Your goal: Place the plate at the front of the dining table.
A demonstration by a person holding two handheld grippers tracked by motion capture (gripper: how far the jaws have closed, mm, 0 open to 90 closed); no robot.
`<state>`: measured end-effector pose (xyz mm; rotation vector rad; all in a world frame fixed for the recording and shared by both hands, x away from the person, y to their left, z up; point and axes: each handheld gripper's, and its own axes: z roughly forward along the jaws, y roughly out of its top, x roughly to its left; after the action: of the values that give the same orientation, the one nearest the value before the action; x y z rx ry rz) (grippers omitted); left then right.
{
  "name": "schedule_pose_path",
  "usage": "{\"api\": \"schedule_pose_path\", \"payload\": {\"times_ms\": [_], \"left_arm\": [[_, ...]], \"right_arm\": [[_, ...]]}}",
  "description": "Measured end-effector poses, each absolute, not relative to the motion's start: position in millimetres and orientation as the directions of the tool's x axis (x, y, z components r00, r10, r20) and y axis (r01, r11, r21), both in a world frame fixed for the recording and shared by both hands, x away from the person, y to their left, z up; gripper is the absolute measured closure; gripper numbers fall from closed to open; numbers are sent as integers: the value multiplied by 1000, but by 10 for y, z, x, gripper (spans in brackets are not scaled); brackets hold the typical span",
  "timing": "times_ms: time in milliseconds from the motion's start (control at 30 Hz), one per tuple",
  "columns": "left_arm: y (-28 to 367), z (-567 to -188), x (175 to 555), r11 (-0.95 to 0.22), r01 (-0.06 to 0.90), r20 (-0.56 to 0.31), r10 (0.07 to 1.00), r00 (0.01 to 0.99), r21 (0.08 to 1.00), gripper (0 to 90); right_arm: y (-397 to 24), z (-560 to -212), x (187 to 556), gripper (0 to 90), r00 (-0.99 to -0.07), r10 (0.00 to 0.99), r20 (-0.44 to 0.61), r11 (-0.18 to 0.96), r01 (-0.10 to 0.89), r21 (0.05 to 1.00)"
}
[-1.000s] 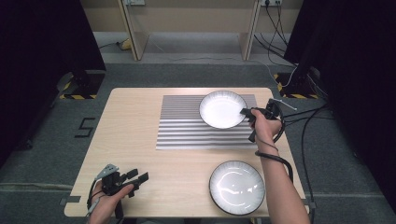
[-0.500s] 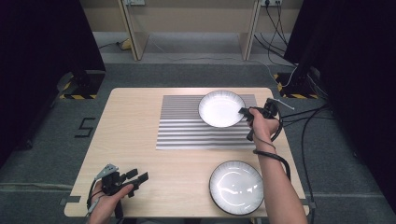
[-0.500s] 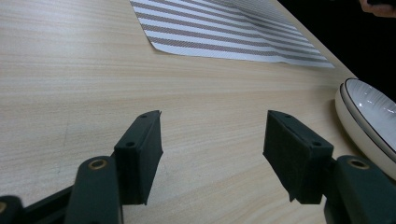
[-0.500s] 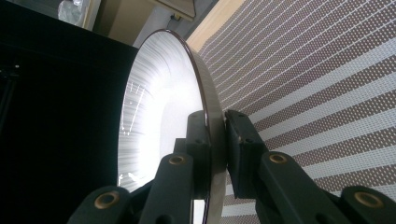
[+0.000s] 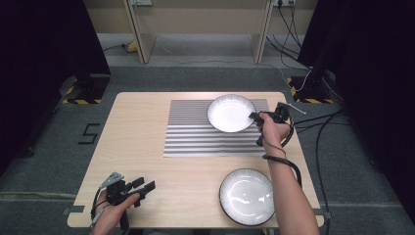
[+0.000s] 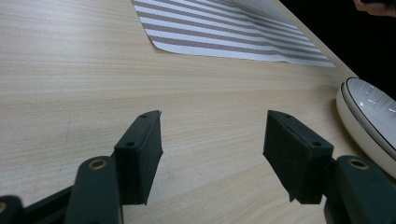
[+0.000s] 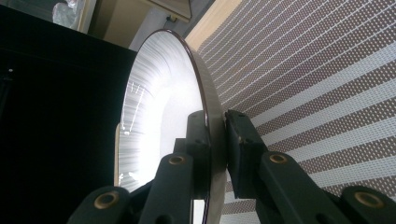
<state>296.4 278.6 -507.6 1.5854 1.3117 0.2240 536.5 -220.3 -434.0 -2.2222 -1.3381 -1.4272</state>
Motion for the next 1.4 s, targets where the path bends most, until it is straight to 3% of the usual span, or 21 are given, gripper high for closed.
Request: {"api": "schedule_pose_path", "payload": {"times_ms": [1400], "left_arm": [[2788,-5102,2966,115,629,-439,810,388,769,367]], "right_arm": [[-2066,-4532,5518,785,176,601,780,-589,757,282]]}}
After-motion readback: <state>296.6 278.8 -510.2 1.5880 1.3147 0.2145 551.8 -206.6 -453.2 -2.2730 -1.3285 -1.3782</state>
